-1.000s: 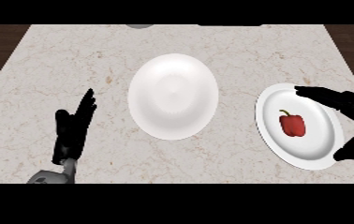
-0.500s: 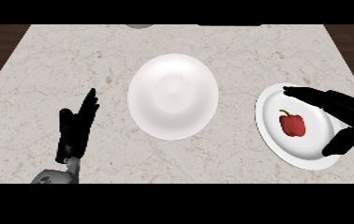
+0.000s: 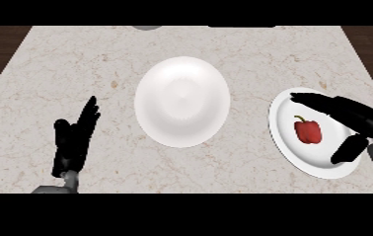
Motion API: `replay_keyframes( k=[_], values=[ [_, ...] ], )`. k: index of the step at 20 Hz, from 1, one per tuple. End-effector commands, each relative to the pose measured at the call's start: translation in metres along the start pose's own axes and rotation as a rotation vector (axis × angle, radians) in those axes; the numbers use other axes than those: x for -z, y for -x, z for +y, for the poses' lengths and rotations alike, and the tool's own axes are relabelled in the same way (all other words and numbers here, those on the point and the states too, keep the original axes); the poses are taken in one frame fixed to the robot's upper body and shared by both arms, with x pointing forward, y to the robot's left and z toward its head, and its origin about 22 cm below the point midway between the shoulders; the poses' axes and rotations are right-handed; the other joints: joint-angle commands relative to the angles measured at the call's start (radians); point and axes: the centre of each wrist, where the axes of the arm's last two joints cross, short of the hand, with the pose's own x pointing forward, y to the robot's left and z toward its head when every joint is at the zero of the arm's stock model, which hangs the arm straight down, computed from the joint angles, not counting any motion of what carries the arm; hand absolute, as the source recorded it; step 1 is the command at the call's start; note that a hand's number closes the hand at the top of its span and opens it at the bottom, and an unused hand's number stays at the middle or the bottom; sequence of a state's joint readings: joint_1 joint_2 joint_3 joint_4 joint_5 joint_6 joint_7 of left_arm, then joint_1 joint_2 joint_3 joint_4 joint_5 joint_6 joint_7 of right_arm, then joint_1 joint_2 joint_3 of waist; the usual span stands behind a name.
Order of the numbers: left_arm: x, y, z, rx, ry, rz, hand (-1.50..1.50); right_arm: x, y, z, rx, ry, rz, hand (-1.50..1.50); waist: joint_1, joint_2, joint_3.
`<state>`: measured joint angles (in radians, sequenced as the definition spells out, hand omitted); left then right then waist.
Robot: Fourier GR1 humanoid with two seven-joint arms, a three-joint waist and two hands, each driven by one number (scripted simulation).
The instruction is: Pick the bell pepper from the plate and place it in the plate
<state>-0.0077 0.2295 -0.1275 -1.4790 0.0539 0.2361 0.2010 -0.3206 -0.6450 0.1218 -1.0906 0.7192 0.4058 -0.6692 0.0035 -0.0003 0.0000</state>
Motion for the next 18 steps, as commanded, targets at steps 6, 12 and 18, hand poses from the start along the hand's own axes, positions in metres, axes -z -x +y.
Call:
replay_keyframes(
  k=[6, 12, 18],
  values=[
    [-0.008, -0.025, -0.010, 0.004, -0.008, -0.024, 0.00, 0.010, 0.006, 0.018, 0.004, -0.006, -0.003, -1.50, 0.001, 0.000, 0.000],
    [-0.003, -0.002, 0.006, -0.008, -0.011, -0.014, 0.00, 0.016, -0.001, 0.011, -0.084, 0.033, -0.058, 1.50, -0.001, -0.001, 0.000],
    [-0.001, 0.003, -0.012, -0.001, -0.004, 0.010, 0.00, 0.016, 0.022, 0.036, -0.122, 0.162, -0.040, 1.50, 0.003, 0.001, 0.000]
  ],
)
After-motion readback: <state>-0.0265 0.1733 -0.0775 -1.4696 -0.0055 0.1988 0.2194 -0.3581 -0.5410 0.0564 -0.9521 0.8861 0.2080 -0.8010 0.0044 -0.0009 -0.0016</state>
